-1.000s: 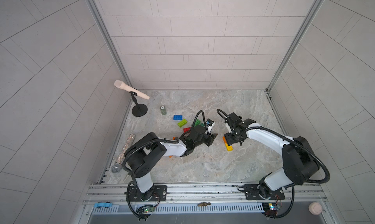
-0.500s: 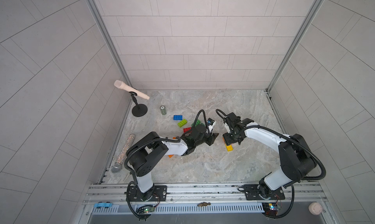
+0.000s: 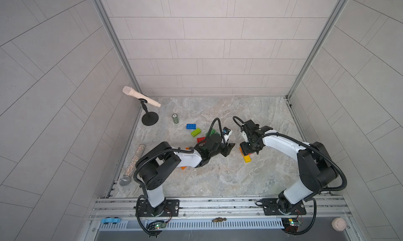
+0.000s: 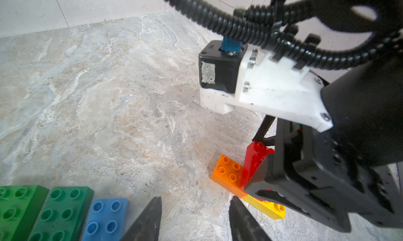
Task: Assemble a rectangle with lego
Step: Assemble the lego brick with the lego brick.
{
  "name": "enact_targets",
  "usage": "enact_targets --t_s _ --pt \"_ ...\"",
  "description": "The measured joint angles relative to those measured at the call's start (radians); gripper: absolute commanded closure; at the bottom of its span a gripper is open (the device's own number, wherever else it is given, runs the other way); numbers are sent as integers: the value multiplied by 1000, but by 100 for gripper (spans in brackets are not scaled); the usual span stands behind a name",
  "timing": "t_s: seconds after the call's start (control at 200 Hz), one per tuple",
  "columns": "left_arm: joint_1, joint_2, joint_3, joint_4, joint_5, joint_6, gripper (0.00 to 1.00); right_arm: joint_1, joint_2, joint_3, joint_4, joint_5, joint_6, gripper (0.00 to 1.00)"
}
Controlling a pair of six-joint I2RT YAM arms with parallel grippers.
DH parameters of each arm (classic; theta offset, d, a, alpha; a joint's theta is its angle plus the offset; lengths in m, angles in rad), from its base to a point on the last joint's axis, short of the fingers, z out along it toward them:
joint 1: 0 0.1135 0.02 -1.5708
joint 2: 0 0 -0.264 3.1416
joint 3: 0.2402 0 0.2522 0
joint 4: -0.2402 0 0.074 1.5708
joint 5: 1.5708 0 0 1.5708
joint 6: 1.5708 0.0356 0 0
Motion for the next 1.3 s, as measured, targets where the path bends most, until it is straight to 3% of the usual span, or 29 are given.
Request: enact_targets --t_s 0.29,0.806,1.061,1.296 --pt "0 0 0 0 0 0 45 2 27 14 -5 14 8 100" --pt "0 -2 -8 1 -4 2 45 27 84 66 -64 63 47 100" --pt "29 -74 -117 2 -24 -11 45 51 91 81 -75 68 57 100" --pt "101 -270 -246 -35 -85 -31 46 232 174 181 -77 61 43 100"
